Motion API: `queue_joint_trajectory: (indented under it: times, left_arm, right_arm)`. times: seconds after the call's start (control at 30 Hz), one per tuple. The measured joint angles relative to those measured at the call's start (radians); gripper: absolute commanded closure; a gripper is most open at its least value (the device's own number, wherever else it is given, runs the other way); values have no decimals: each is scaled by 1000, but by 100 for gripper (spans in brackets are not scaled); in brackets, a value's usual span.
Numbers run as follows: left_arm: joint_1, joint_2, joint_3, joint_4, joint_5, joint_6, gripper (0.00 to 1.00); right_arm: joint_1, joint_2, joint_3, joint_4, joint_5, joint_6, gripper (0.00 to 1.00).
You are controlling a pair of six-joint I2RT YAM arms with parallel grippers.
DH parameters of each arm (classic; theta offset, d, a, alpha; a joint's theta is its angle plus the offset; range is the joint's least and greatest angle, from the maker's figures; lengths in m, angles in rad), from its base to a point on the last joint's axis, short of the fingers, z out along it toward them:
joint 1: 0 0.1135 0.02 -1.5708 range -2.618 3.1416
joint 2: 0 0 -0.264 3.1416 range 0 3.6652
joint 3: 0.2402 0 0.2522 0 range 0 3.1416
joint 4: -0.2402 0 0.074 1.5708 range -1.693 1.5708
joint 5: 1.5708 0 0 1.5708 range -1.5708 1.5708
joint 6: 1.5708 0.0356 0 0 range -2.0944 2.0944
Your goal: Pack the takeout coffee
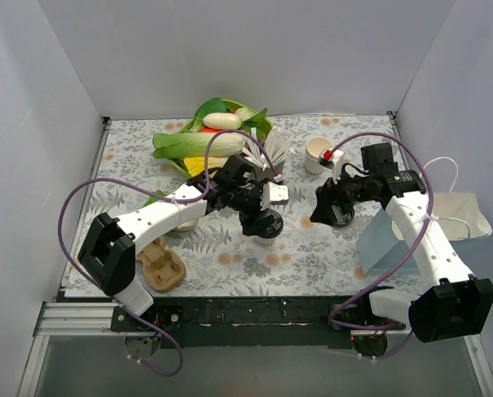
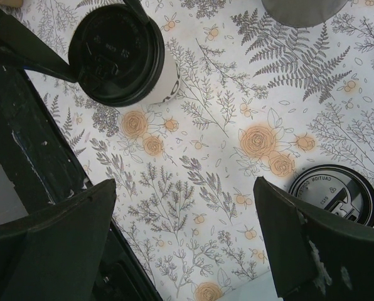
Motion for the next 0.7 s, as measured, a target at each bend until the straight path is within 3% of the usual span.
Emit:
queue_joint_trajectory:
  times: [0.13, 0.27, 0.43, 0.7]
  left_arm:
    - [36, -66, -19, -19, -38, -1, 34]
    - [146, -118, -29, -47, -79, -3, 34]
    - [282, -126, -34, -62, -143, -11, 34]
    - [380, -126, -83, -72, -192, -29, 34]
  right_arm:
    - [0, 11, 0, 0, 0, 0, 2]
    - [0, 21, 1, 0, 0, 1, 2]
    - [0, 25, 3, 0, 1, 2, 2]
    - [0, 29, 18, 0, 1, 3, 2]
